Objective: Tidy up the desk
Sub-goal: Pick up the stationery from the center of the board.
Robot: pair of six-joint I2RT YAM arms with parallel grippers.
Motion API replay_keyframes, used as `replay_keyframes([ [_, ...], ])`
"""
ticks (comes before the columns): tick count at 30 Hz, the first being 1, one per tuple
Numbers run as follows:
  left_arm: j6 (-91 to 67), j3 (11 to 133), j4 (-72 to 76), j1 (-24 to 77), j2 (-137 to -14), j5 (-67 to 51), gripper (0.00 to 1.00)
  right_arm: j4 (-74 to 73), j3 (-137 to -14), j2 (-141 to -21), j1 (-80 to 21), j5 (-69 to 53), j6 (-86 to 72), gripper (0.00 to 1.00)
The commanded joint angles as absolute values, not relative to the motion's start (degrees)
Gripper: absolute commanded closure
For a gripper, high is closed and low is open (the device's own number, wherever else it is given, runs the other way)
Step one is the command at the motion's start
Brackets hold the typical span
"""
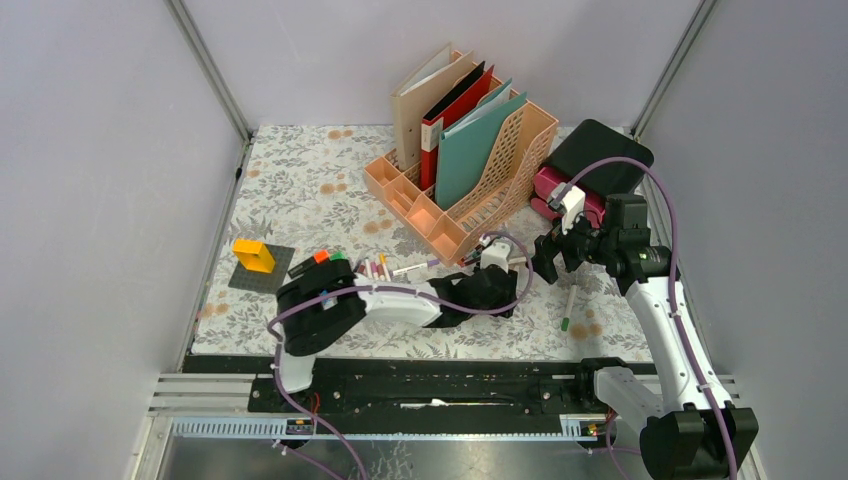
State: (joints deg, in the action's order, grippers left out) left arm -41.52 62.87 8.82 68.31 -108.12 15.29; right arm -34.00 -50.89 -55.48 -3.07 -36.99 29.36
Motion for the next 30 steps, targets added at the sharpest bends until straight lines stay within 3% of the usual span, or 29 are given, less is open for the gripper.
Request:
replay_keyframes([
  [1,-42.5,67.8,4.7,68.3,-112.0,19.1,0.50,-33.7,-51.4,-55.0,-3.3,-36.9,30.3,0.00],
  [5,-41.8,71.2,2.6,68.4,-115.1,20.4,0.52,-33.7,-51.3,-55.1,-3.3,-36.9,30.3,0.00],
  [16,-39.6,79.1,-10.7,70.3,-121.5,27.0,0.84,-33.7,-51.4,-55.0,-3.3,-37.1,30.2,0.00],
  [30,-36.1,70.3,-18.1,71.7,-115.7,39.5,0.89,-33.7,-51.3,-55.2,-3.3,-38.0,30.1,0.00],
])
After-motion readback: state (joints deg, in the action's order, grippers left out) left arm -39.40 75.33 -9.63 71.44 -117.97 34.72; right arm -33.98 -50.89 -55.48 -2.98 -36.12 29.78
